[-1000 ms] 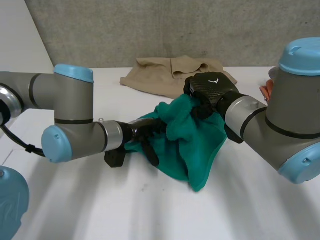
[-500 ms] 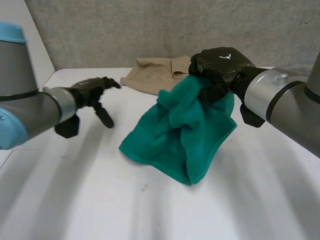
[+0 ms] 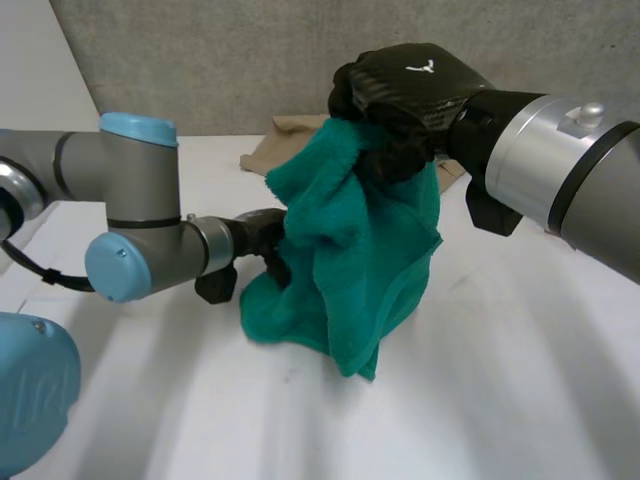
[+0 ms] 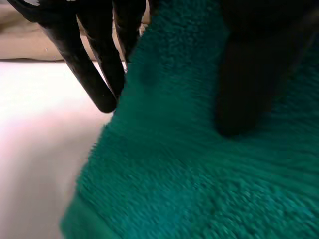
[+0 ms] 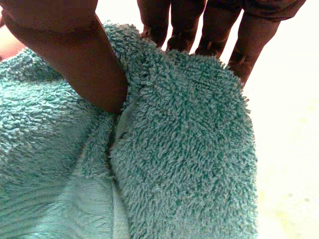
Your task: Fold the laundry.
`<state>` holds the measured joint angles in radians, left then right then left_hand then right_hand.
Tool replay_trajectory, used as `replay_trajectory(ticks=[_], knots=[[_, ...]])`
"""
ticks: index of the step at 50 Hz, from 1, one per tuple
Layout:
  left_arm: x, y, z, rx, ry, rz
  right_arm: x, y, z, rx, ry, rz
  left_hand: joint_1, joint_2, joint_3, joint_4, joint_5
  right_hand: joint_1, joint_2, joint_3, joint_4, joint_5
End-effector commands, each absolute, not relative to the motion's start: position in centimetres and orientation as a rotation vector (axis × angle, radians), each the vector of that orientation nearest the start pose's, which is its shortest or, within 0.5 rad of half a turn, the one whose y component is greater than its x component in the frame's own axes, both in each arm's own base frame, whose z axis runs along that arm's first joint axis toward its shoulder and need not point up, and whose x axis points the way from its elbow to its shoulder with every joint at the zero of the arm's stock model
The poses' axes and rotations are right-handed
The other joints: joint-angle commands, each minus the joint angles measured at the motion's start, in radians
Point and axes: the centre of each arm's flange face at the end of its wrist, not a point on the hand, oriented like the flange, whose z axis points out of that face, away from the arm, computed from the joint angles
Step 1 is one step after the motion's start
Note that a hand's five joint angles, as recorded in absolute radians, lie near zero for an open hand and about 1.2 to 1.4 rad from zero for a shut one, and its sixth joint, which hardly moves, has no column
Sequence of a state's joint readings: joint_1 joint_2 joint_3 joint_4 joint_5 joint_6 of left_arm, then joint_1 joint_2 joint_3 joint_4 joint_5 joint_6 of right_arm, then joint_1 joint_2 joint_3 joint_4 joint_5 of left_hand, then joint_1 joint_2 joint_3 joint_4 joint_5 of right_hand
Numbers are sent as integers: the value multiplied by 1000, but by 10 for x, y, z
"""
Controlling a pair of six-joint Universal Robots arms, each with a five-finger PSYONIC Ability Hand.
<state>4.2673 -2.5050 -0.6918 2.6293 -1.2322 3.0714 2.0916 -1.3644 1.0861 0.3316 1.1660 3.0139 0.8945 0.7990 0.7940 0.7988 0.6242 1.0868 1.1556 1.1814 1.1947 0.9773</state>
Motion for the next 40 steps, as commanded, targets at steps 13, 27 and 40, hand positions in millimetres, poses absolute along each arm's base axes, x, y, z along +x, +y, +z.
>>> replay_trajectory(ticks=[13,27,40], knots=[[-253,-364,353,-210,-1969,1817,293,-328,330,-1076,1818,-2063,502,597,602,597,597,310,241,215,202,244],[-256,-314,239,-429,-2298,1685,307,-329,213,-1432,1852,-2041,502,597,602,597,597,157,88,62,49,92],[-262,-298,189,-685,-2430,1600,292,-331,157,-1460,2103,-1964,-481,-386,-381,-386,-386,-909,-978,-1004,-1017,-974]])
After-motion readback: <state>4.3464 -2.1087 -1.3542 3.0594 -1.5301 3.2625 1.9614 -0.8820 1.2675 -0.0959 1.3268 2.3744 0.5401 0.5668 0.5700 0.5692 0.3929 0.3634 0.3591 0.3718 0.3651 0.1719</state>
